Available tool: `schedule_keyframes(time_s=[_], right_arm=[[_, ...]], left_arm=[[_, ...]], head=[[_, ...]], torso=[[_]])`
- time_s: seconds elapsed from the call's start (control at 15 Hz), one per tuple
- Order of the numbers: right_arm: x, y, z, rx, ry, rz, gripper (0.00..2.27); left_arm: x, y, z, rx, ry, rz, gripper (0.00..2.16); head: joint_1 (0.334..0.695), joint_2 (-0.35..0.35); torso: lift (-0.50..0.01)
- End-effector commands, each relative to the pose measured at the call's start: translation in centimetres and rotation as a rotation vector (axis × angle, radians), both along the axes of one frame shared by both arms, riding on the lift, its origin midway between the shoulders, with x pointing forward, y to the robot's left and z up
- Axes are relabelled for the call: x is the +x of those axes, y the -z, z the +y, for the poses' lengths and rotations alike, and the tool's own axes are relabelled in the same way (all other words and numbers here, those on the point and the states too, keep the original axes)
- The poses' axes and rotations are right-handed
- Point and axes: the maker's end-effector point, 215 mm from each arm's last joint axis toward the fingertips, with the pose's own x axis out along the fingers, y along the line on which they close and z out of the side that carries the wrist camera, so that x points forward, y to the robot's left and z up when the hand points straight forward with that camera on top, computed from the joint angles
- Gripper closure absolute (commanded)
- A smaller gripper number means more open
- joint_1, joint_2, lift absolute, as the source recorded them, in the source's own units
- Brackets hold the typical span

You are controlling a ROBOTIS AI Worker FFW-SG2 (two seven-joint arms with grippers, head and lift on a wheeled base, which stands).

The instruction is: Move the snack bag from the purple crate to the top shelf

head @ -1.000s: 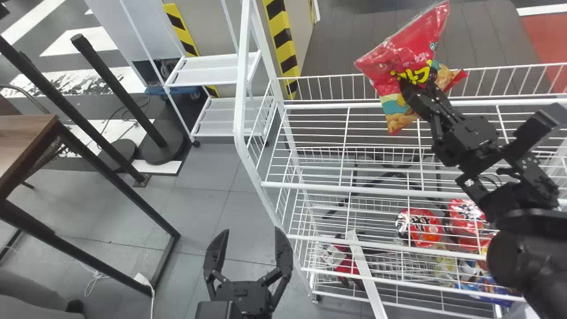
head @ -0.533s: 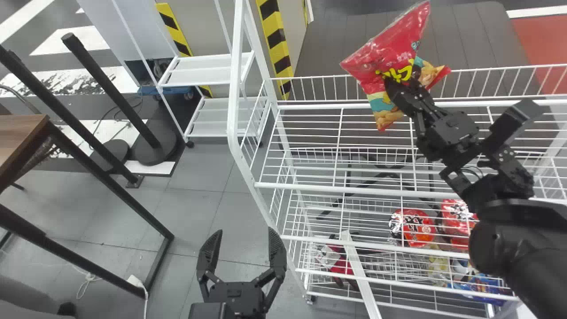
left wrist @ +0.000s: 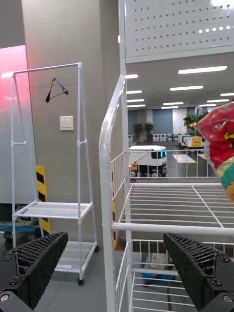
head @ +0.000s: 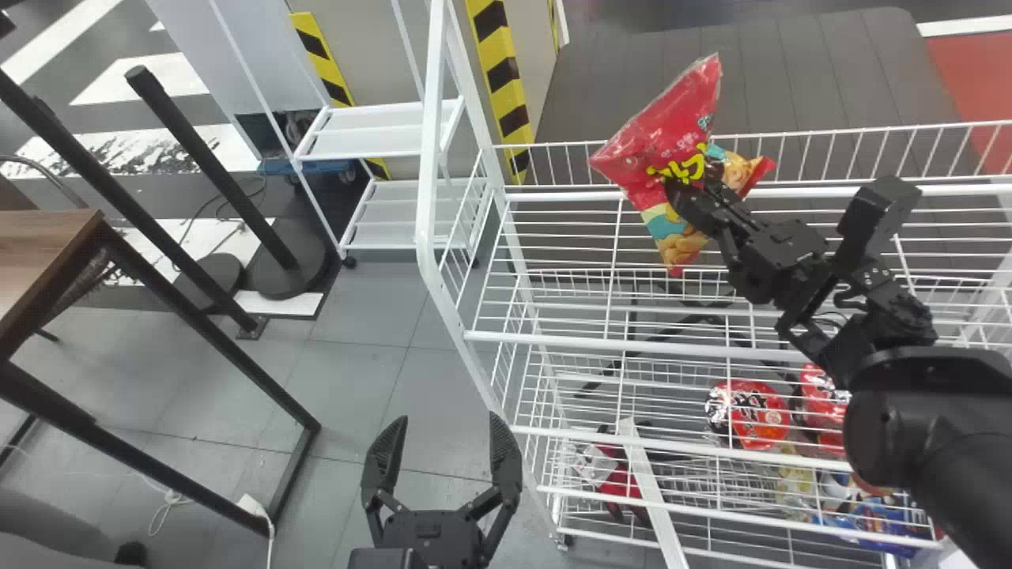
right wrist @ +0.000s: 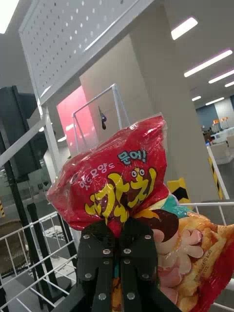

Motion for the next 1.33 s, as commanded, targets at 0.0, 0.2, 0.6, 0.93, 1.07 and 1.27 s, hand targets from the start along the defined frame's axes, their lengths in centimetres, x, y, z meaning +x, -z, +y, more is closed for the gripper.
schedule_keyframes(time_s=[0.0, 0.2, 0.6, 0.93, 1.07, 1.27], right_arm=[[0.1, 0.9, 0.1, -0.010, 0.003, 0.034, 0.88], [0.4, 2.2, -0.8, -0.019, 0.043, 0.069, 0.61], [-0.4, 2.8, -2.1, 0.018, 0.076, 0.089, 0.12], [-2.1, 1.2, -1.5, 0.090, 0.063, 0.104, 0.12], [-2.6, 0.8, -1.8, 0.110, 0.064, 0.112, 0.12], [-3.5, 1.2, -2.8, 0.133, 0.083, 0.134, 0.12]], left_arm=[[-0.2, 0.0, 0.1, 0.001, -0.003, -0.001, 0.09], [-0.2, 0.0, 0.1, 0.001, -0.003, -0.001, 0.09], [-0.2, -0.2, 0.0, 0.006, -0.003, -0.007, 0.09], [-0.6, -1.2, 0.0, 0.022, -0.016, -0.045, 0.09], [-0.8, -2.3, 0.0, 0.001, -0.017, -0.082, 0.09], [-1.5, -5.0, -0.2, -0.040, -0.015, -0.171, 0.08]], head=[[0.695, 0.296], [0.695, 0.294], [0.695, 0.276], [0.695, 0.283], [0.695, 0.287], [0.695, 0.288]], torso=[[0.001], [0.001], [0.001], [0.001], [0.001], [0.001]])
